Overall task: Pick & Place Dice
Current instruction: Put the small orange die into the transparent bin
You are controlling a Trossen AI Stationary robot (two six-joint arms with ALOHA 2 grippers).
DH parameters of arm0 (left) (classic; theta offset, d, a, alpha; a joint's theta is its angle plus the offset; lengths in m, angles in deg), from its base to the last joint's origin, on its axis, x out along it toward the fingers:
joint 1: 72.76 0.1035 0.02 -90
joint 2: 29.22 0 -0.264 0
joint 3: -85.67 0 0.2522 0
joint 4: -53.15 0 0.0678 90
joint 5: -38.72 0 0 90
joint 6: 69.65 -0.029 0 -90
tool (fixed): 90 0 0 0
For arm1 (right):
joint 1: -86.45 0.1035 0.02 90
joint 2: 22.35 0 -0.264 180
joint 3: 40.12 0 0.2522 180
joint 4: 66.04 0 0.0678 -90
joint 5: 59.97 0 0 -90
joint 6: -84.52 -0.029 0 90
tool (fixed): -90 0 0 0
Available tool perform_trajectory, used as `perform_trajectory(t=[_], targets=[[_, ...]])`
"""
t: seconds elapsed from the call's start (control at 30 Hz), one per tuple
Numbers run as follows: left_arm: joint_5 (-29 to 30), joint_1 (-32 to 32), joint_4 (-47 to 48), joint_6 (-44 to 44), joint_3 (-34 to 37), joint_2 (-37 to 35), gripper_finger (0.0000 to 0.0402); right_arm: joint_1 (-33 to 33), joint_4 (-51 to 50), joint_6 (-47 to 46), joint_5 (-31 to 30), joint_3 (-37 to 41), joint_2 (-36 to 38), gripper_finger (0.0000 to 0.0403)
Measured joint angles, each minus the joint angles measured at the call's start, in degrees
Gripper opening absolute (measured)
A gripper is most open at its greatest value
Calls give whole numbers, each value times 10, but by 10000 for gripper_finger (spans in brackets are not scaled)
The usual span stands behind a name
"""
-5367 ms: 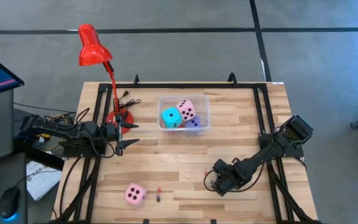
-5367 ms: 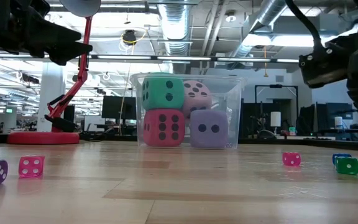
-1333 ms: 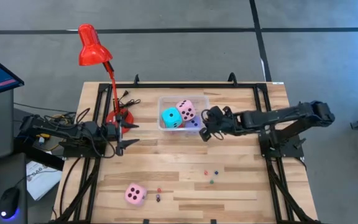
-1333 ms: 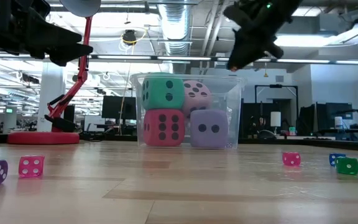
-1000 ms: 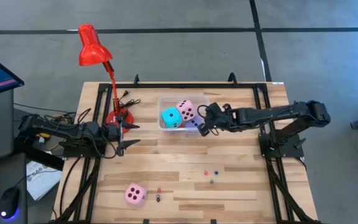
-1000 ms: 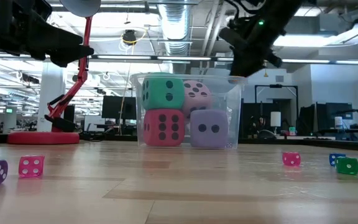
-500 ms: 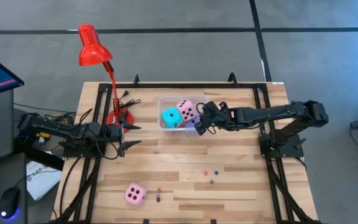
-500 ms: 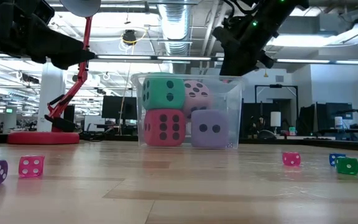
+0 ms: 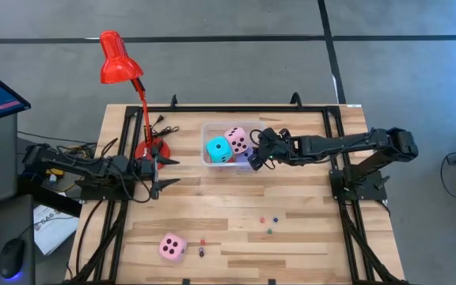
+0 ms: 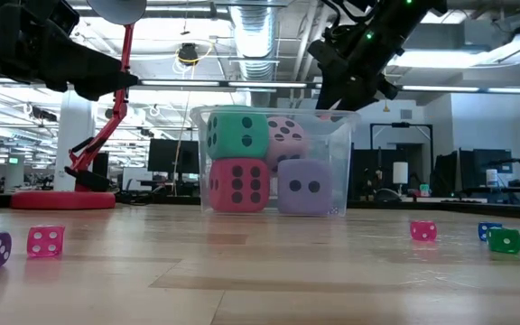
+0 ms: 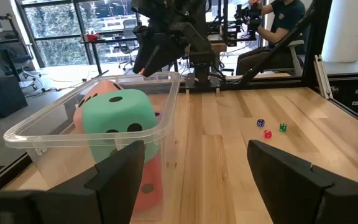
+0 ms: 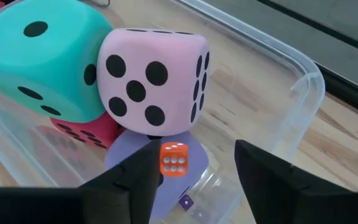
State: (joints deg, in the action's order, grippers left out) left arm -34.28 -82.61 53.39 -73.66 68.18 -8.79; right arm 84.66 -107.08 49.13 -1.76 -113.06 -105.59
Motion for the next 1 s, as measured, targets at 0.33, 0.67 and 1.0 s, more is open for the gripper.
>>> perform_trajectory(t=[0.33,0.67,1.0], targets=[[0,0,0,0,0,0,274,-11,13,-1,2,0,0,162],[-1,0,-2,0,0,0,274,-10,13,-13,4,0,0,161],[-3,0,-42,0,0,0,274,-10,8,-16,4,-10,0,213]])
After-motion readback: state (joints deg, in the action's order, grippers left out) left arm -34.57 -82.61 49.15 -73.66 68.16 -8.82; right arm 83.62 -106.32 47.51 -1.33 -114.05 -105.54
